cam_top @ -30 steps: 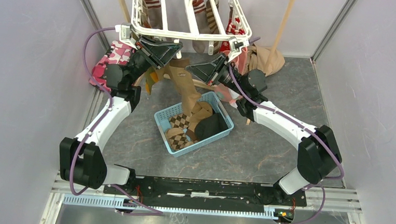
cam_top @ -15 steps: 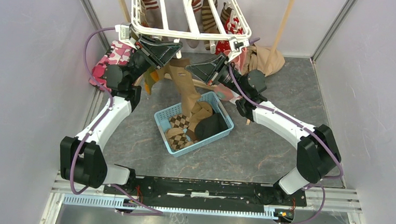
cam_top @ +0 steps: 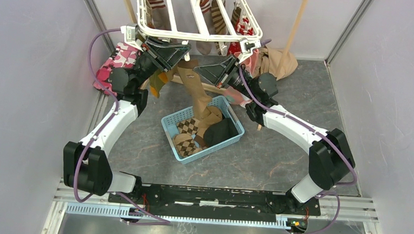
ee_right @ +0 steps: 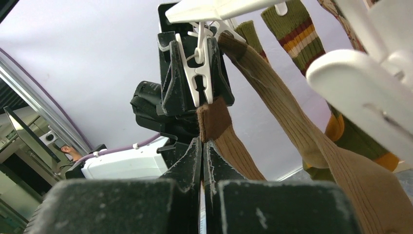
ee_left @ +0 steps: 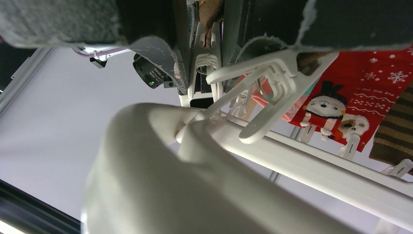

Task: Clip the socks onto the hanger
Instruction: Clamp the sock onto the hanger.

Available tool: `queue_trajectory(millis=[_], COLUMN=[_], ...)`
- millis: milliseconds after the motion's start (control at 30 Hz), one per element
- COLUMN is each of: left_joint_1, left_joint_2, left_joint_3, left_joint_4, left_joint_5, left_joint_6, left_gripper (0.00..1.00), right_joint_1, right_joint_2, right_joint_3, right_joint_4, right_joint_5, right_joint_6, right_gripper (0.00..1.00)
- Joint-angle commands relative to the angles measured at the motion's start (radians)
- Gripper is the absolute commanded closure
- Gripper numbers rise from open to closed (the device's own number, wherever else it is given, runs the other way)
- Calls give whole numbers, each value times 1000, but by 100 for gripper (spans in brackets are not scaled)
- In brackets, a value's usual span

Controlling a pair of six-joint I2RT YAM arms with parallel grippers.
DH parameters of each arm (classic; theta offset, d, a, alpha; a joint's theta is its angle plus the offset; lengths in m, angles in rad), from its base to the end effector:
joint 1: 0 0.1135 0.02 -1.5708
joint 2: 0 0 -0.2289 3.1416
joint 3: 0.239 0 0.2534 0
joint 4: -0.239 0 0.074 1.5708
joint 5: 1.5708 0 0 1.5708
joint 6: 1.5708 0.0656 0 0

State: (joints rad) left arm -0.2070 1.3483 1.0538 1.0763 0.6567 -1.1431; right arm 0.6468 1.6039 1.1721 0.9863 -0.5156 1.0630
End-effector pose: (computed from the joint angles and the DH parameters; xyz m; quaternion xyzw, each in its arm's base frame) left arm 0.2970 -0.1033 0.4114 0.1016 0.4590 -0.6429 0.6047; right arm 0.2899 0.2595 0.3627 -0.1207 0.5063 0.7188 0.4608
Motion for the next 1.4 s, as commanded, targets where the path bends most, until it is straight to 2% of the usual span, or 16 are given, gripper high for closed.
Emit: queue_trajectory(millis=[0,500,1033,1367], left_joint_1=[4,4,4,4], left_joint_2=[-3,7,53,62], left_joint_3=[28,31,44,46], left_joint_4=[59,84,229,244], left_joint_5=[6,12,26,38], left_joint_6=[-33,-47,-88,-90], left_gripper=[87,86,86,86], right_joint_1=[-2,-6,-18,-21], right_joint_2=[13,29,36,38], right_joint_3=[55,60,46,71], right_joint_4=[70,95,180,164], right_joint_5=[14,32,21,7], right_joint_6=[32,71,165,148], right_gripper=[100,100,100,100])
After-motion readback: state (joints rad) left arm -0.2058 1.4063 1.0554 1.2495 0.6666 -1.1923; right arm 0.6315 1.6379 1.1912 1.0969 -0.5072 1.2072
